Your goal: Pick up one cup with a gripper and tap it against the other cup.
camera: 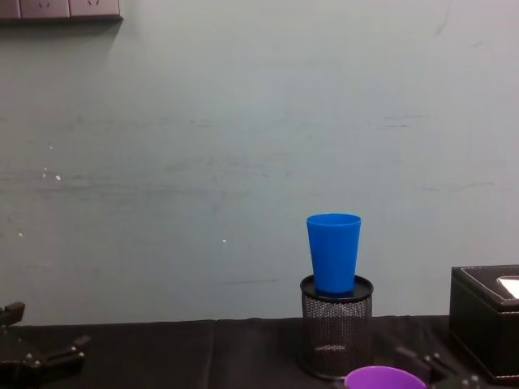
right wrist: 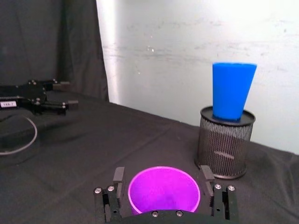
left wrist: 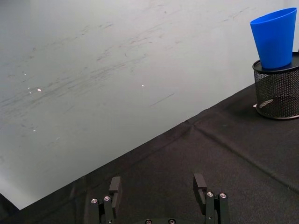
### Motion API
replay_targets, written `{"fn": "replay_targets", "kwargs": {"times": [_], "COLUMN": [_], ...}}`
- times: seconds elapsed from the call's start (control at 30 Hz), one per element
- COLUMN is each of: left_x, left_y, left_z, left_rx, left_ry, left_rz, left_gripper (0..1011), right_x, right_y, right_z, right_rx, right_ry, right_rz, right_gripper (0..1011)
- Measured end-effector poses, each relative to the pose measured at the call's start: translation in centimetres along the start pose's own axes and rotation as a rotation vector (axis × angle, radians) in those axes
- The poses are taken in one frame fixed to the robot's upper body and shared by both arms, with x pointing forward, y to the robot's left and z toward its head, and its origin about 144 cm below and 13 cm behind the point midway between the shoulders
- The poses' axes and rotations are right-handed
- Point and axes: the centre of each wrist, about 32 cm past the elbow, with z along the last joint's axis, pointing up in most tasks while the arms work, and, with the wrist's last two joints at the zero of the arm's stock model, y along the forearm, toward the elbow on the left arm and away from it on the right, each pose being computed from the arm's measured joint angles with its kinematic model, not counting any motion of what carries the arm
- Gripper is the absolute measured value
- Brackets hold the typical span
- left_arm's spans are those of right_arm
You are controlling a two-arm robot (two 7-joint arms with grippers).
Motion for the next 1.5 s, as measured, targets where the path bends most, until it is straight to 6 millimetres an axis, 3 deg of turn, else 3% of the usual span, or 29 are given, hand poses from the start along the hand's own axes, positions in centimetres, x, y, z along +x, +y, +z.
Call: {"fn": "replay_targets", "kwargs": {"times": [0.27,0.63,0.97,1.17,1.5], "left_x": [0.0,0.0,0.0,0.0,0.0], "left_y": [0.0,0.0,0.0,0.0,0.0], "left_z": [0.0,0.0,0.0,0.0,0.0], "left_rx": [0.0,0.0,0.0,0.0,0.0], "left_ry": [0.0,0.0,0.0,0.0,0.0], "left_rz": [0.0,0.0,0.0,0.0,0.0], "left_gripper": [1000,1000,1000,1000,1000], "right_x": [-0.3,-0.4,-0.3,-0.4,-0.3], "right_y": [-0.3,-2.2,-2.7,-2.3,-2.3], "right_z": [2.3,4.7,4.0,3.1,3.2], "right_rx": [0.066,0.021,-0.087,-0.119,-0.116], "right_ry": [-0.019,0.02,0.056,0.068,0.066], "right_rz": [-0.025,-0.276,-0.405,-0.406,-0.407], "right_gripper": [1002,1003,1003,1003,1003]}}
